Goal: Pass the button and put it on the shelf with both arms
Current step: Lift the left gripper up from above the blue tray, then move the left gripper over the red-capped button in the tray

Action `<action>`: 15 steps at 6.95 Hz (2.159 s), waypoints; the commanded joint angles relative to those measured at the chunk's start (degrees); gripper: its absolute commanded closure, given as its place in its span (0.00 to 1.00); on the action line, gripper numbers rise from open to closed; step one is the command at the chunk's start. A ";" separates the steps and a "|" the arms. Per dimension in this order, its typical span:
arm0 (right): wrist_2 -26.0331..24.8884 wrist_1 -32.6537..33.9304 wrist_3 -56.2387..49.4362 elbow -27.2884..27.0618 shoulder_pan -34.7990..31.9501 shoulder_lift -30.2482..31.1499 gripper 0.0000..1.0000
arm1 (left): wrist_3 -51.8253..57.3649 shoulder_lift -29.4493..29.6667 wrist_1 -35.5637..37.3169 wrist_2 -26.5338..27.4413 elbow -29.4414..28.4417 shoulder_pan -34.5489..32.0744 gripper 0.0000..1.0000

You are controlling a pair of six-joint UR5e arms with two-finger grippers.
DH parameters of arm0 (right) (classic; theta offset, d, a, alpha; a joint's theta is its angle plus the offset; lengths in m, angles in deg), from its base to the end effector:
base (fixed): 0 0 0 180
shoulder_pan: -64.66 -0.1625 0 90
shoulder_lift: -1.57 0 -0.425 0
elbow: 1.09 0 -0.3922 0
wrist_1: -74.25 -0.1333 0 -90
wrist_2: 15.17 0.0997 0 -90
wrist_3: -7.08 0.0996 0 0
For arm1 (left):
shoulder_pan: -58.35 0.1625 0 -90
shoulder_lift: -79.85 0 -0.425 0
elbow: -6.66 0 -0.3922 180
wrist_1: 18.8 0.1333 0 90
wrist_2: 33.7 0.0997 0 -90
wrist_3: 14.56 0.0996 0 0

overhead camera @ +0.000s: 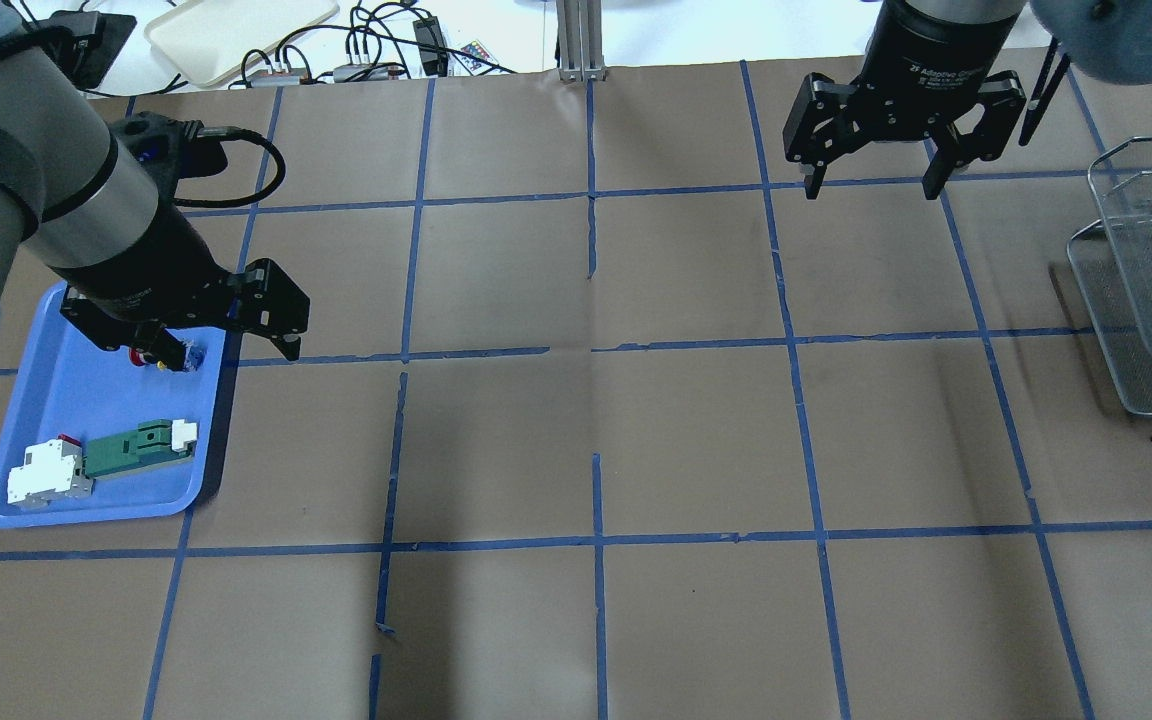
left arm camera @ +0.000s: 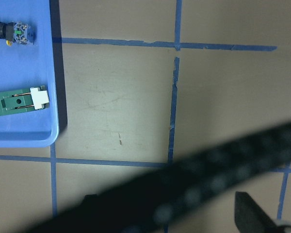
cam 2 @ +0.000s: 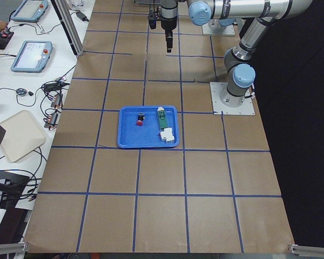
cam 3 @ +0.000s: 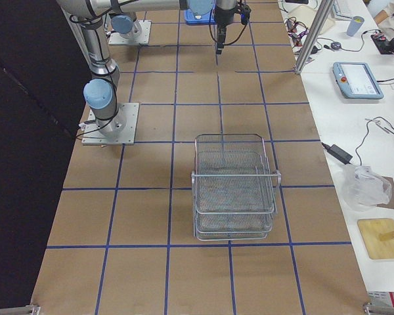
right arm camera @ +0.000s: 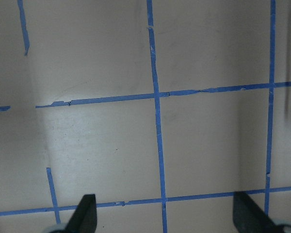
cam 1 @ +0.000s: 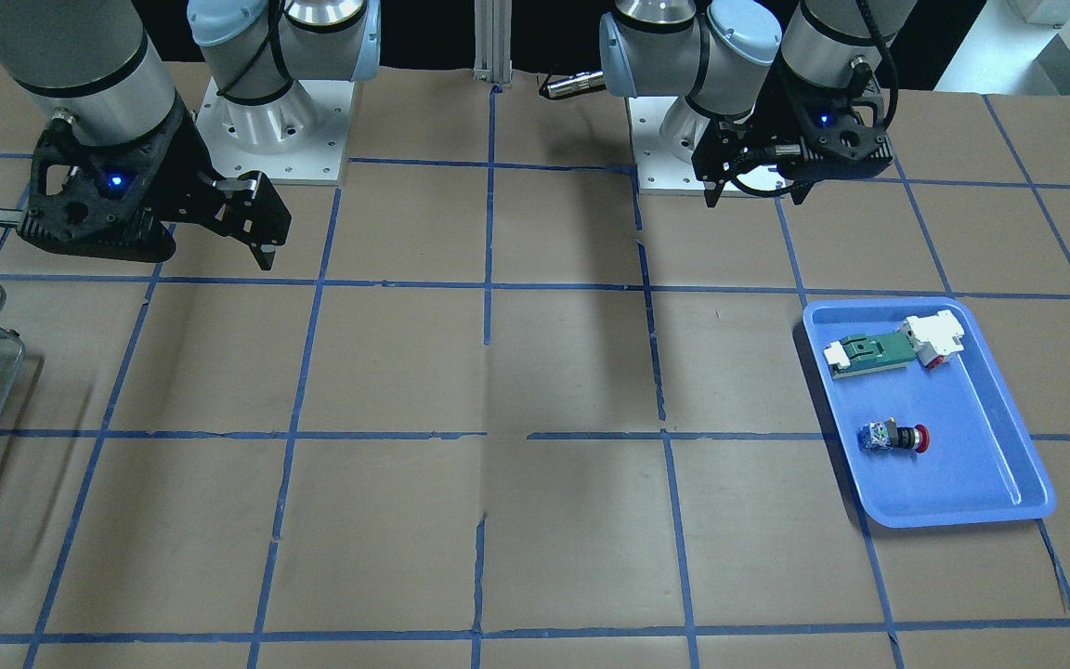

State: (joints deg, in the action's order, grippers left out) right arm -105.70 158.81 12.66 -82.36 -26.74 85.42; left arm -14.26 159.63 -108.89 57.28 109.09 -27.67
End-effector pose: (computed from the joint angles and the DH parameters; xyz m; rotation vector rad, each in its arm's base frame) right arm 0.1453 -0.5285 0.4983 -0.1137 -3.1263 -0.0771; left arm -0.1027 -0.4203 0.4621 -0.0998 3.1238 0.0637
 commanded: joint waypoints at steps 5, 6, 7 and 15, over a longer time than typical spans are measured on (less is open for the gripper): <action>0.09 0.00 -0.05 -0.03 0.00 0.09 0.00 | -2.23 2.39 2.36 -0.10 -0.21 7.92 0.00; 0.09 0.00 -0.05 -0.03 0.00 0.00 0.00 | -2.24 3.18 2.73 0.07 -0.82 13.28 0.00; 0.09 -0.09 -0.05 -0.03 0.00 0.00 0.00 | -1.46 4.32 4.82 0.16 -0.39 19.25 0.00; 0.00 0.00 -0.05 -0.03 -0.35 -0.09 0.00 | -31.97 25.22 32.09 -4.12 -2.83 31.61 0.00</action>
State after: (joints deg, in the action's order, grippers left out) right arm -105.62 158.80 12.61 -82.39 -26.87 85.40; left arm -39.50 181.77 -77.86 55.11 107.64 3.93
